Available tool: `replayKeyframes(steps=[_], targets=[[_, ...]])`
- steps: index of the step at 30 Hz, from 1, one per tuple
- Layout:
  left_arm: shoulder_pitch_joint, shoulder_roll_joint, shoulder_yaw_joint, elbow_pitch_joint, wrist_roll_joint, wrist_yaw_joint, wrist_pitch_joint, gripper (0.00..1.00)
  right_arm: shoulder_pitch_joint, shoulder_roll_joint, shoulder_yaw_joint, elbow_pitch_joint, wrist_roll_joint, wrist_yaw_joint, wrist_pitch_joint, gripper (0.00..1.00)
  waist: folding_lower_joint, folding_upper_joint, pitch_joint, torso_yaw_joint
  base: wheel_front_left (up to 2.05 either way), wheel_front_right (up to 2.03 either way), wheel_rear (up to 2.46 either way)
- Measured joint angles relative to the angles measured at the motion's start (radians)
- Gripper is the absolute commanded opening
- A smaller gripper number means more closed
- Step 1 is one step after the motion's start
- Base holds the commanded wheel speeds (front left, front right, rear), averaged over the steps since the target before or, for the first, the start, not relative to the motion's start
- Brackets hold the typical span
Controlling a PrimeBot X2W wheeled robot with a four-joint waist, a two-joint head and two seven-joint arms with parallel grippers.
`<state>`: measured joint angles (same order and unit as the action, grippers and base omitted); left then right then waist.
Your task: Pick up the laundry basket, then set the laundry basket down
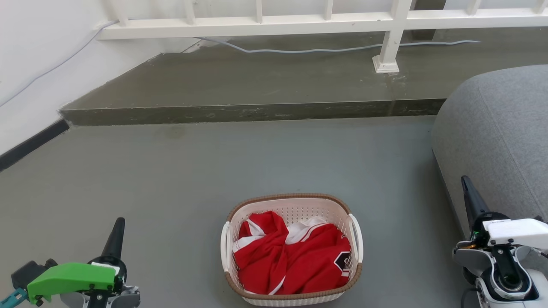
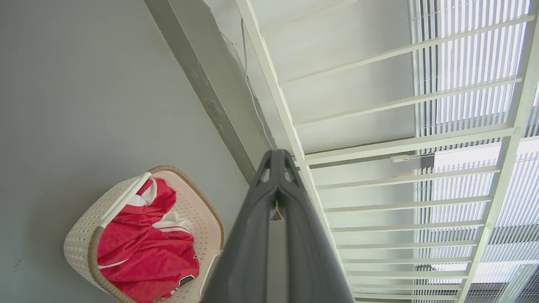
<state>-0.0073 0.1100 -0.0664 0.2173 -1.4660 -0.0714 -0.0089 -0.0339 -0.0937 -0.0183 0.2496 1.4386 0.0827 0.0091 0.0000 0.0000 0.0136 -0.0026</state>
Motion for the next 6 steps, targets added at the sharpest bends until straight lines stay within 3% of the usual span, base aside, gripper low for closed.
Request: replayKeyframes(steps=[6], targets=[[-0.017, -0.003, 0.016, 0.008, -0.079, -0.017, 0.018, 0.00, -0.001, 0.002, -0.017, 0.007, 0.080, 0.014, 0.016, 0.00, 0.0000, 0.0000, -0.004, 0.001, 0.00, 0.00, 0.00]])
